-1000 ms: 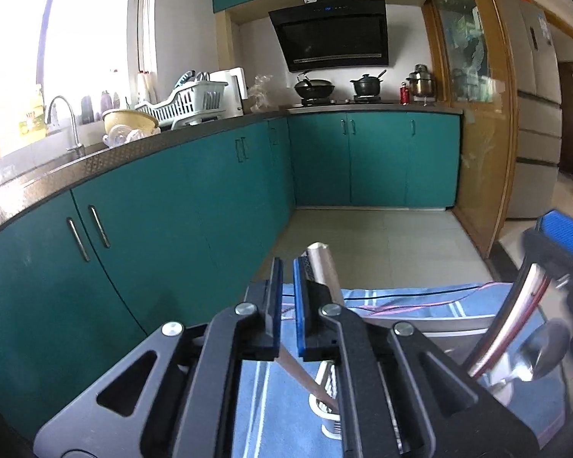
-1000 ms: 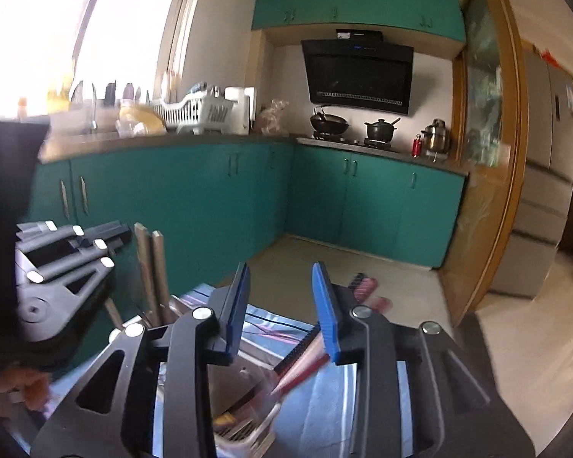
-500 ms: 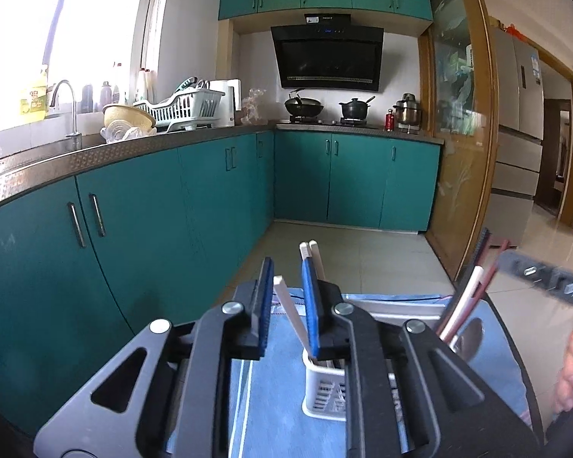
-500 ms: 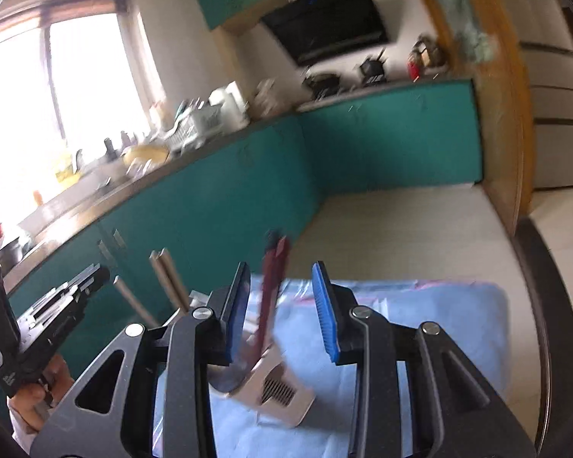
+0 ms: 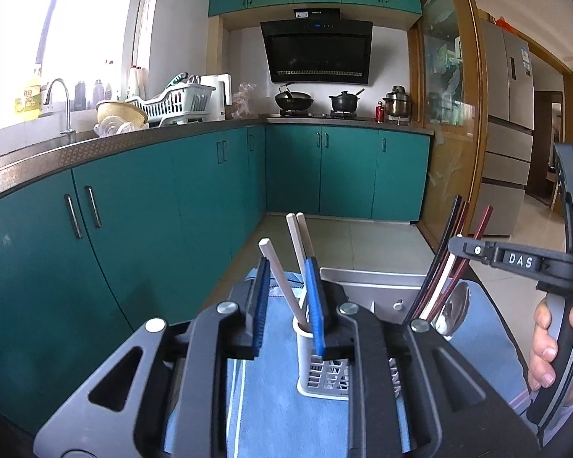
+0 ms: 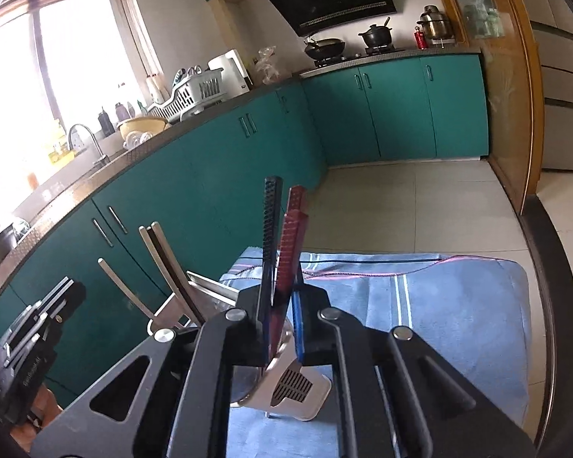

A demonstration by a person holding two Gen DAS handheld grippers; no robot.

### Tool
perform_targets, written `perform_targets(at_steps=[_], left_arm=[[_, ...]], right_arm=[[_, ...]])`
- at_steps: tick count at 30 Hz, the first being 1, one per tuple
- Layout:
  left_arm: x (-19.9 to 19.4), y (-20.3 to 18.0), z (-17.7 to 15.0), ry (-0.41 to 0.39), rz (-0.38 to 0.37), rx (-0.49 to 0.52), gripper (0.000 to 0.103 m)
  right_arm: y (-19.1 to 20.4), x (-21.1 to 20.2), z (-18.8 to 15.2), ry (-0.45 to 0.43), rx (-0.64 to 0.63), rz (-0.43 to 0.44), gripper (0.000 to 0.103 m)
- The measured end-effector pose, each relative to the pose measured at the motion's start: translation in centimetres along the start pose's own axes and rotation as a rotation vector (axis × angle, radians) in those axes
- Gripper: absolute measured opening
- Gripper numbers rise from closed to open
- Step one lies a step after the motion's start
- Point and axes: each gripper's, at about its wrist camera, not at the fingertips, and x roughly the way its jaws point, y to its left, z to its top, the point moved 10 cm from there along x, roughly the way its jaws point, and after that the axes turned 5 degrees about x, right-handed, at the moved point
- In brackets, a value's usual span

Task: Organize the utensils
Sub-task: 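Lower the left tool's spoon into the basket while the right tool lowers its spoon beside it, then open both tools to release the spoons into the white basket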

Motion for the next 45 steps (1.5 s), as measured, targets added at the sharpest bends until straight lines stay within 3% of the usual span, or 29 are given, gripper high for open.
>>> perform_targets(at_steps=[5, 8, 11, 13, 16, 26, 32, 34, 35, 37, 39, 45], left_arm=[[0.0, 0.0, -0.3, 0.009, -0.005, -0.009, 0.021], [0.0, 0.1, -0.4, 0.015, -0.009, -0.010, 0.022], [0.0, 0.2, -0.7, 0.021, -0.012, -0.015, 0.023], [0.1, 0.4, -0.8, 0.027, -0.015, -0.020, 0.024], [0.2, 0.6, -1.3, 0.035, -0.016, -0.022, 0.024], [0.3, 0.8, -1.8, 0.049, -0.020, -0.027, 0.024], [0.6, 1.2, -2.6, 0.069, -0.019, -0.031, 0.027], [0.8, 1.1, -2.8, 0.077, -0.021, -0.024, 0.027], [0.7, 1.1, -2.8, 0.076, -0.022, -0.021, 0.027], [0.7, 1.2, -3.0, 0.073, -0.018, -0.019, 0.027], [0.8, 1.4, -3.1, 0.077, -0.016, -0.020, 0.027], [1.0, 1.8, -3.5, 0.082, -0.013, -0.030, 0.027]], right_arm=[[0.0, 0.2, 0.2, 0.010, -0.021, -0.036, 0.011], [-0.1, 0.6, 0.2, 0.011, -0.028, -0.065, 0.024], [-0.1, 1.0, 0.2, 0.012, -0.019, -0.054, 0.025], [0.1, 1.1, 0.1, 0.018, -0.003, -0.019, 0.015], [0.0, 0.7, 0.4, 0.007, 0.025, 0.012, 0.008], [1.6, -2.9, 4.2, -0.133, -0.051, -0.004, 0.007], [2.3, 0.0, 0.4, 0.049, -0.132, 0.026, 0.008], [2.0, 0.6, -0.6, 0.074, -0.180, -0.023, 0.025], [1.9, 0.4, -0.6, 0.061, -0.184, -0.016, 0.028], [1.8, -0.5, -0.4, 0.025, -0.164, 0.000, 0.046], [2.0, -1.9, 0.2, -0.024, -0.156, 0.028, 0.052], [-0.9, -6.1, 3.0, -0.202, -0.089, -0.054, 0.052]])
